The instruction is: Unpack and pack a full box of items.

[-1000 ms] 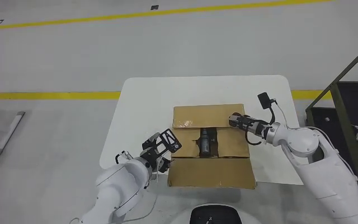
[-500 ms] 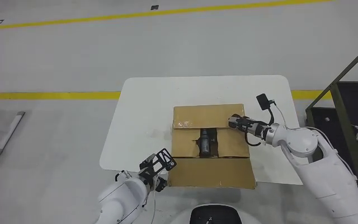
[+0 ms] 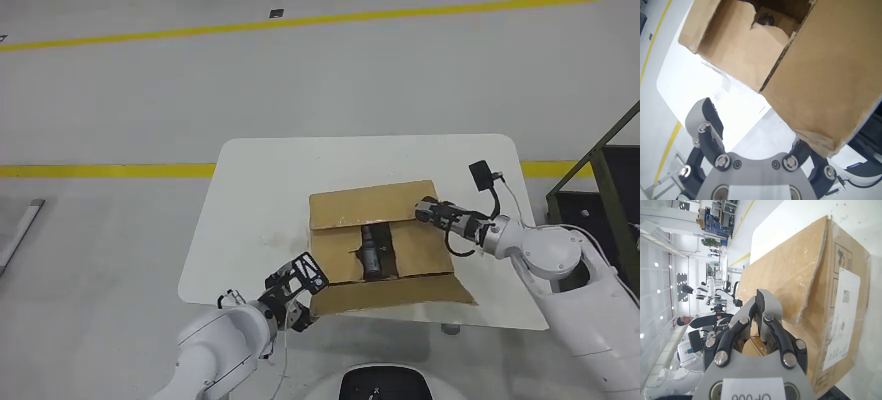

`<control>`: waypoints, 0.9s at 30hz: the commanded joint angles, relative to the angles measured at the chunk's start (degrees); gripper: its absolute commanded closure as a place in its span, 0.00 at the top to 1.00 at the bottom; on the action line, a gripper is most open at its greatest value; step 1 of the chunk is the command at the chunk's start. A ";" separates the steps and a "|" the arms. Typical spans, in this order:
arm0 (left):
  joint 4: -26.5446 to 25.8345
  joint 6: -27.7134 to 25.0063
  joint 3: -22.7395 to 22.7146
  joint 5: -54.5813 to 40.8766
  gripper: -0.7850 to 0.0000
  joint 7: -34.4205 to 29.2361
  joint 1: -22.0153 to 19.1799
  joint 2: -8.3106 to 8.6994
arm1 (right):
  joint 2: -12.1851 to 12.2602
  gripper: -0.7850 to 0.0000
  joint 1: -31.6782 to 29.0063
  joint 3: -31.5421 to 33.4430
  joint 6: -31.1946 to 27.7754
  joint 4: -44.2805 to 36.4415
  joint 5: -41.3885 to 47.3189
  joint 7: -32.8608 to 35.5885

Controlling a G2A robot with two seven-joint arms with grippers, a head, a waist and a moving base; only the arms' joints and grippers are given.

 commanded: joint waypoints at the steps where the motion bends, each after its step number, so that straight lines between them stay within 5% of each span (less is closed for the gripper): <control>1: 0.71 1.31 0.02 -0.98 1.00 0.75 -1.40 -0.18 | 0.26 0.00 -0.42 1.64 0.19 -2.39 -0.06 -0.45; 12: 6.24 7.39 5.69 -1.04 1.00 -2.61 -11.16 -1.72 | 1.66 0.00 -5.08 7.67 -1.28 -16.01 -6.62 -0.95; 27: 16.69 12.57 13.95 3.07 1.00 -4.32 -19.83 -4.12 | 1.67 0.00 -12.20 -0.01 -2.32 -22.10 -31.85 -12.86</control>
